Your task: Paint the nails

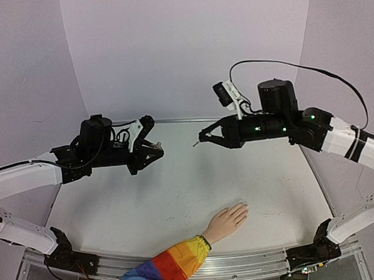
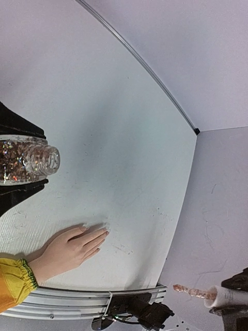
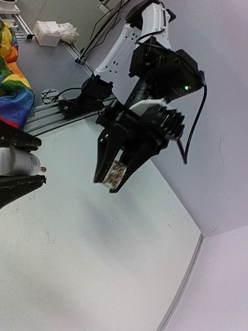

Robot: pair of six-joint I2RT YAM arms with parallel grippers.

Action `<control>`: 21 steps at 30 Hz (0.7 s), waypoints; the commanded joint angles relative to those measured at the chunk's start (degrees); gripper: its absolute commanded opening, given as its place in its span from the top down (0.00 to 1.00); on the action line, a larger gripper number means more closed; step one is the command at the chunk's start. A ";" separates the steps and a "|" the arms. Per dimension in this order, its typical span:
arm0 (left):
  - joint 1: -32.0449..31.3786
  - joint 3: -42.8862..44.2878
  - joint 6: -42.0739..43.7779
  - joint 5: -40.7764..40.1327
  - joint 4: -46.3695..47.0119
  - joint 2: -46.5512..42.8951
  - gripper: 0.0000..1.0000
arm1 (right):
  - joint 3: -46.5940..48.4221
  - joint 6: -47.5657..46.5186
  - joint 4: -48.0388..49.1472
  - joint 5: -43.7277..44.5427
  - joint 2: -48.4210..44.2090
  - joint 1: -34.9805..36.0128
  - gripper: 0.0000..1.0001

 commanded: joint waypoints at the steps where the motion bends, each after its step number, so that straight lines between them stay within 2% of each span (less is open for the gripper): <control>1: 0.36 1.64 -1.25 -1.63 2.27 -2.74 1.00 | -6.06 8.94 -1.94 9.93 -6.99 -0.50 1.00; 5: 0.36 2.26 -2.62 -0.15 2.35 -2.73 1.00 | -12.74 12.98 -7.02 14.50 -12.30 -2.62 1.00; 10: 0.36 2.97 -4.41 0.12 2.36 -2.95 1.00 | -21.05 15.98 -11.20 13.22 -16.42 -9.90 1.00; 21: 0.34 6.10 -5.06 -4.12 2.59 1.40 1.00 | -31.43 14.89 -13.84 12.27 -14.03 -14.11 1.00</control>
